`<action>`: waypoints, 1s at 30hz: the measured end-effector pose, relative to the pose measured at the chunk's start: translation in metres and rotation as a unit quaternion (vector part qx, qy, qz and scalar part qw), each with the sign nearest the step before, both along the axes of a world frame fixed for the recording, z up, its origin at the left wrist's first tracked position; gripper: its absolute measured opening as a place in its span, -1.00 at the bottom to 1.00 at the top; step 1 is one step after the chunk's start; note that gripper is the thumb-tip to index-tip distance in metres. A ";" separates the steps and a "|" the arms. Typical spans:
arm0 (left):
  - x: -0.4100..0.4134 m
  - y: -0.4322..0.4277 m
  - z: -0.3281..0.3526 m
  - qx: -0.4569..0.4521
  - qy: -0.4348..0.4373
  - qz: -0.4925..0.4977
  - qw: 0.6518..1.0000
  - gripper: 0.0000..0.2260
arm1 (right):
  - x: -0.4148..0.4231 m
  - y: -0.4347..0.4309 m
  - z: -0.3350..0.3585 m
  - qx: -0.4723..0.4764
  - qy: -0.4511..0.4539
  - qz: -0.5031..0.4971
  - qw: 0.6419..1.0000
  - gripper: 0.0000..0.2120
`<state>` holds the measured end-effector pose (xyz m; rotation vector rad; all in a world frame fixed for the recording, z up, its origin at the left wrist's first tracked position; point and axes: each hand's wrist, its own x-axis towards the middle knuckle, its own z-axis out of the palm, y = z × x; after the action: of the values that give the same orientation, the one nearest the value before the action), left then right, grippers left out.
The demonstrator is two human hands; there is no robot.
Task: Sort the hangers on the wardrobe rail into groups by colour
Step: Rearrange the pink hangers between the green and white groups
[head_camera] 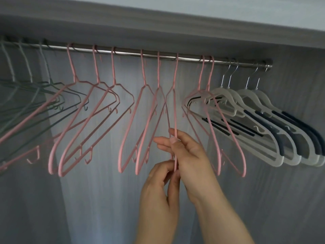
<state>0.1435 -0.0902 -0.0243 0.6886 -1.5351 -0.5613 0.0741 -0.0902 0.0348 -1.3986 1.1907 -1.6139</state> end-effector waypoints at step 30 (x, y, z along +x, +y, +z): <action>-0.069 0.012 -0.009 0.120 0.132 -0.137 0.974 -0.59 | -0.065 0.031 0.010 -0.049 0.394 -0.289 0.871 -0.64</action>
<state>0.0742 -0.0785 -0.0329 0.5590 -1.3297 -1.0185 0.0095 -0.0595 0.0445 -1.9910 2.1948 -1.4980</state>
